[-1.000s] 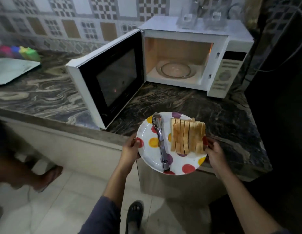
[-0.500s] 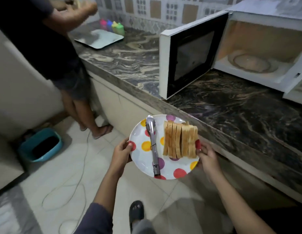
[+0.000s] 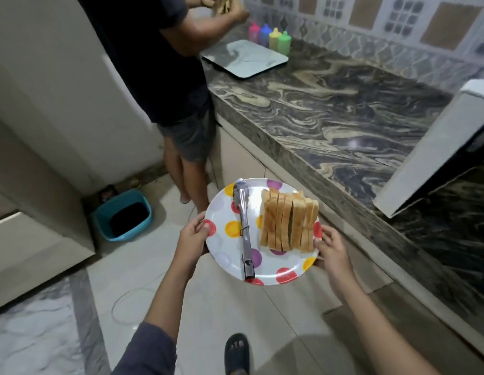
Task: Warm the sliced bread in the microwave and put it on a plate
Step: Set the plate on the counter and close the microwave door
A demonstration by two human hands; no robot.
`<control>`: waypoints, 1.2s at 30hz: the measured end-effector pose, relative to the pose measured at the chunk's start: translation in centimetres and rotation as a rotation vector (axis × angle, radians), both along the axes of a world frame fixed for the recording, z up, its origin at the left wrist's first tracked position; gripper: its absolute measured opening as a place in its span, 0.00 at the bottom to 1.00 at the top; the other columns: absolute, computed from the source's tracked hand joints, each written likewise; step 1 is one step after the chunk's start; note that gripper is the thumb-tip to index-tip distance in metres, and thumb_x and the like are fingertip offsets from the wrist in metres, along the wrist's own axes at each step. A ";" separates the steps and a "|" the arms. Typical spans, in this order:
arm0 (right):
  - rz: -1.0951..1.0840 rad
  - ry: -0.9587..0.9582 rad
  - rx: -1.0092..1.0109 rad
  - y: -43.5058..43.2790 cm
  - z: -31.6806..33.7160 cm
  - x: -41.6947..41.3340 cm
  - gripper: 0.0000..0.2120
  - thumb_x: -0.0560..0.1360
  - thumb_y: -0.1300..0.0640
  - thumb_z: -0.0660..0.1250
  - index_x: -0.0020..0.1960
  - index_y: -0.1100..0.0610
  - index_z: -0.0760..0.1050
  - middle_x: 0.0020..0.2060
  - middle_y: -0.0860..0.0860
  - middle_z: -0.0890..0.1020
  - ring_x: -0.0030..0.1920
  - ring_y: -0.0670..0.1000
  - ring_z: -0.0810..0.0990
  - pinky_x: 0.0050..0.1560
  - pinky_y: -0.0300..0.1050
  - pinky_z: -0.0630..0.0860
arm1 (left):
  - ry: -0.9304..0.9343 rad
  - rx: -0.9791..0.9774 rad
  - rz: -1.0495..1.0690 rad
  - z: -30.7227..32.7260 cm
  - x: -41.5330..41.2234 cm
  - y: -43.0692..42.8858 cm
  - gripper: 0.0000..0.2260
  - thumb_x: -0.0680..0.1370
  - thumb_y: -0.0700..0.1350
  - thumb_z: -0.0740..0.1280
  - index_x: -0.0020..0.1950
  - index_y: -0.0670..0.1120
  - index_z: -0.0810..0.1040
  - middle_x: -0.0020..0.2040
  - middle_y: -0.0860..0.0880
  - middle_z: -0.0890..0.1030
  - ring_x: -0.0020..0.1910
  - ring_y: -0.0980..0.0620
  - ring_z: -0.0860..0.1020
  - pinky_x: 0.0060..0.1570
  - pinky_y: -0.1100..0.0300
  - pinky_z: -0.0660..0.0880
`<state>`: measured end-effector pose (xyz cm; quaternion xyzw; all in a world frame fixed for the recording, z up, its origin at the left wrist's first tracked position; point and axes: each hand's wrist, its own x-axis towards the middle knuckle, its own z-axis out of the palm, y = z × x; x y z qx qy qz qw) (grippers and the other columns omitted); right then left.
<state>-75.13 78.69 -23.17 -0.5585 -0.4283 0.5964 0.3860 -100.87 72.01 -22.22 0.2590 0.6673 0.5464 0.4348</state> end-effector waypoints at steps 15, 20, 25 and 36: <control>-0.288 0.011 0.087 19.4 3.1 -5.5 0.11 0.78 0.64 0.60 0.58 0.55 0.70 0.59 0.54 0.76 0.49 0.50 0.78 0.41 0.43 0.74 | 0.003 0.098 -0.210 2.8 -5.7 25.1 0.12 0.80 0.36 0.58 0.60 0.45 0.75 0.46 0.51 0.81 0.42 0.54 0.79 0.38 0.64 0.76; -0.408 -0.036 0.116 26.1 2.8 -2.7 0.11 0.78 0.64 0.60 0.59 0.55 0.70 0.61 0.54 0.75 0.60 0.54 0.75 0.53 0.47 0.72 | -0.011 0.115 -0.331 2.5 -2.9 34.0 0.11 0.80 0.37 0.58 0.60 0.46 0.75 0.46 0.52 0.81 0.40 0.59 0.81 0.33 0.68 0.76; -0.513 -0.156 0.063 31.8 2.1 0.4 0.13 0.78 0.66 0.60 0.62 0.60 0.69 0.60 0.59 0.76 0.60 0.56 0.75 0.58 0.51 0.71 | 0.043 0.100 -0.462 1.9 0.0 41.9 0.13 0.79 0.37 0.59 0.53 0.53 0.77 0.47 0.53 0.81 0.46 0.55 0.78 0.49 0.61 0.74; -0.644 -0.399 -0.096 35.8 1.4 4.9 0.10 0.76 0.66 0.62 0.55 0.57 0.69 0.49 0.54 0.75 0.50 0.53 0.73 0.59 0.56 0.71 | 0.188 0.096 -0.777 -0.4 5.2 53.5 0.12 0.77 0.30 0.59 0.59 0.36 0.74 0.41 0.47 0.78 0.37 0.55 0.76 0.36 0.71 0.72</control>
